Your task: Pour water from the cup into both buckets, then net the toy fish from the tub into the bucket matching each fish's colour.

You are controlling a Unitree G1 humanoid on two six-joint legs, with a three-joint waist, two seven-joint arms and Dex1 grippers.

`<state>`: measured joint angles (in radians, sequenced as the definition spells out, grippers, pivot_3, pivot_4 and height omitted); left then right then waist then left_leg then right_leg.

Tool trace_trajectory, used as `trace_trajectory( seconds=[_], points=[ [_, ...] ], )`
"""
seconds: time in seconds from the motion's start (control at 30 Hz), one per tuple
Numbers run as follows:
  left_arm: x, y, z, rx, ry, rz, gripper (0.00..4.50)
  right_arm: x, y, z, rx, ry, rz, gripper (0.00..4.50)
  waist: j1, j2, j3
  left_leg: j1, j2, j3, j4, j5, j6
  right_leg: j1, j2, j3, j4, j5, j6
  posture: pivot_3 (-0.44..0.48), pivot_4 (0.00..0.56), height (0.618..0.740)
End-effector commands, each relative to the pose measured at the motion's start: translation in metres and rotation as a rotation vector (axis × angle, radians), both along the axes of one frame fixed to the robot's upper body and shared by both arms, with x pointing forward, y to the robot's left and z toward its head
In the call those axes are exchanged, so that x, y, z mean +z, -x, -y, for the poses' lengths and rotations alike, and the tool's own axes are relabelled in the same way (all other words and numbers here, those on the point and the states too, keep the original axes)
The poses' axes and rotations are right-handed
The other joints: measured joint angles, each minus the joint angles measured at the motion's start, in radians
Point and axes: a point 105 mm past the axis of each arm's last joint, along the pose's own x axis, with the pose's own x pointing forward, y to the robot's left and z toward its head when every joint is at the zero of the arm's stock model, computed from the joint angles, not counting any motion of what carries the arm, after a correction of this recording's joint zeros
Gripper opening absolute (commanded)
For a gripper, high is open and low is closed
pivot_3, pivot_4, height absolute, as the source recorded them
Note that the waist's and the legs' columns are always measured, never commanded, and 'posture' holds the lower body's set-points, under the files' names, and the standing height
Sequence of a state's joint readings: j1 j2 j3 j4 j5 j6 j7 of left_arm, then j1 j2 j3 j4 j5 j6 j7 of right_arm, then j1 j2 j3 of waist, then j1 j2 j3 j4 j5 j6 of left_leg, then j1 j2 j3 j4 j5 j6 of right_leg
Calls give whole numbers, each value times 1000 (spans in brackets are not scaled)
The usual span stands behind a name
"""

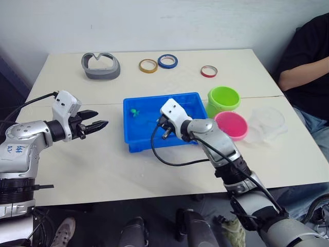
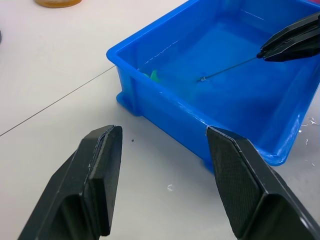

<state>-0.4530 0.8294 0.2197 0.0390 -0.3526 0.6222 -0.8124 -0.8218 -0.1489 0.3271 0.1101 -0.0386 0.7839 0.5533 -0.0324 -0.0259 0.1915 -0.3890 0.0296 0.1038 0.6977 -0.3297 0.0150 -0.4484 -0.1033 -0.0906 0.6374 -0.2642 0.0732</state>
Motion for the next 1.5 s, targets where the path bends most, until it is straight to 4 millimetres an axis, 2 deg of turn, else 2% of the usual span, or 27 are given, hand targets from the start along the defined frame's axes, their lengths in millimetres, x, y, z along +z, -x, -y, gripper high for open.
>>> trace_trajectory(
  seconds=[0.03,0.27,0.47,0.77,0.9,1.03,1.2,1.27,1.5],
  points=[
    [16,3,-4,11,-18,65,2970,24,-2,-9,14,-76,59,0,0,0,0,0,0,0,0,0,0,0,0,0,0,0,0,0,150,713],
    [15,2,-3,11,-17,68,2970,38,-4,-11,11,-160,81,0,-9,0,0,0,0,0,-1,0,-1,0,0,3,0,0,-1,0,150,713],
    [14,0,-1,2,-12,69,2970,47,4,-6,29,-179,90,0,-17,0,0,-1,0,-1,-1,0,-1,-1,0,7,0,0,-1,0,150,713],
    [14,-3,4,-31,-10,77,2970,38,23,17,47,-115,70,0,-18,0,0,-1,0,-1,-2,0,-1,-1,0,7,0,0,-1,0,150,713],
    [16,-4,16,-97,6,93,2970,39,27,29,31,-98,73,0,-14,0,0,-1,0,-1,-2,0,-1,-1,0,7,-1,0,-1,0,150,713],
    [20,-7,33,-176,50,107,2970,50,30,44,6,-109,97,0,-11,0,0,-1,0,0,-2,0,-1,-1,0,7,-1,0,-1,0,150,713],
    [29,-12,61,-306,105,130,2970,77,38,86,-74,-125,164,0,-6,0,0,-1,0,0,-2,0,-1,-1,0,7,-1,0,-1,0,150,713],
    [30,-15,69,-341,113,132,2970,90,41,113,-138,-128,202,0,-3,0,0,-1,0,0,-2,0,-1,-2,0,7,-1,0,-1,0,150,713],
    [29,-23,85,-409,120,124,2970,116,52,189,-353,-99,281,0,11,0,0,-2,-1,0,-1,-1,1,-1,0,-2,-2,0,0,0,150,713]
  ],
)
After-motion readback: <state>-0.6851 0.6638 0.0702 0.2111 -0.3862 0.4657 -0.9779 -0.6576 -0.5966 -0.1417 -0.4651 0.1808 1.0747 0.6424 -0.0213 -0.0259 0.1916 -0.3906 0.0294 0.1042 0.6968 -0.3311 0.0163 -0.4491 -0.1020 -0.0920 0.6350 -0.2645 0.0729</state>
